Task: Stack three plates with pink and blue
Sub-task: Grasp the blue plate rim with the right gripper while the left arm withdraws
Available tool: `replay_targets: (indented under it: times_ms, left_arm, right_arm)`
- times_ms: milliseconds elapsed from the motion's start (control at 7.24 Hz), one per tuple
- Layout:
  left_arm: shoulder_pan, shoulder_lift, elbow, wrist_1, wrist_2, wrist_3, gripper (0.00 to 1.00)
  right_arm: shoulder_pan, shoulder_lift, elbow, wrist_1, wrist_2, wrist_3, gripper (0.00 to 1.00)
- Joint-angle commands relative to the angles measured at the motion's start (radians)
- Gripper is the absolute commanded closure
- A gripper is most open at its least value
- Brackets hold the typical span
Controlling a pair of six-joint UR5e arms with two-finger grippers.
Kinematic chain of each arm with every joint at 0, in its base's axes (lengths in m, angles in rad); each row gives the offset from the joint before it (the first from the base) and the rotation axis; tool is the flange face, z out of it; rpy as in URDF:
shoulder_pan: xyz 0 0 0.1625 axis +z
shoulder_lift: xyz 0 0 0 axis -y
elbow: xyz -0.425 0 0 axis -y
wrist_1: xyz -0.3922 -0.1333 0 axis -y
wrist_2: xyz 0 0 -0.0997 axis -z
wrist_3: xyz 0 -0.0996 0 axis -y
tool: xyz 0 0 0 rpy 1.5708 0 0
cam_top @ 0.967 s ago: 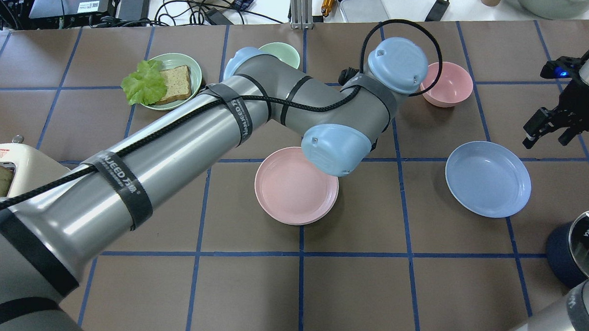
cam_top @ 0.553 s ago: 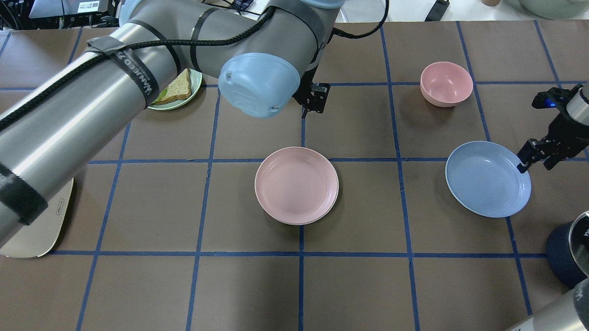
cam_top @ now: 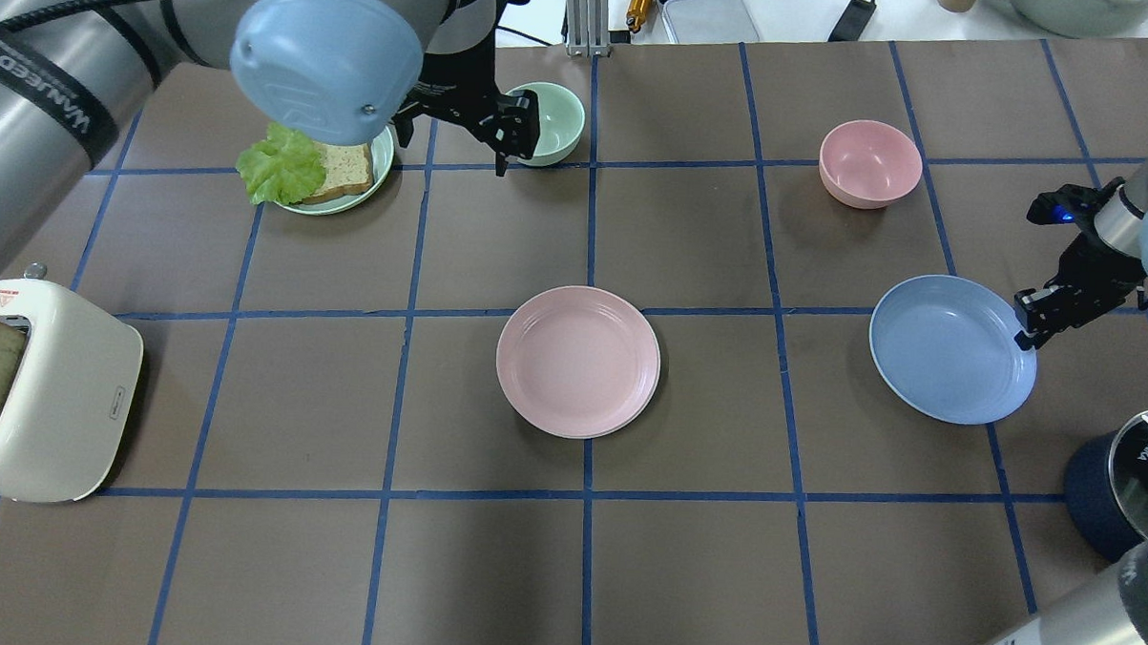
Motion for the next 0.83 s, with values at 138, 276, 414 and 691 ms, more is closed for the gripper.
replay_targets:
  times_ms: [138, 276, 414, 691]
  left_arm:
    - [0.105, 0.055, -0.003, -0.021, -0.04, 0.075, 0.0]
    - [0.125, 0.068, -0.007, -0.022, -0.041, 0.079, 0.0]
    - [0.15, 0.086, -0.015, -0.036, -0.079, 0.088, 0.0]
    - [0.206, 0.117, -0.019, -0.05, -0.135, 0.143, 0.0]
  right_arm:
    - [0.001, -0.006, -0.018, 0.048, 0.009, 0.002, 0.96]
    - [0.008, -0.014, -0.049, 0.072, 0.034, 0.002, 1.0]
    - [0.018, -0.026, -0.101, 0.151, 0.064, 0.007, 1.0]
    - [0.057, -0.024, -0.213, 0.311, 0.176, 0.022, 1.0]
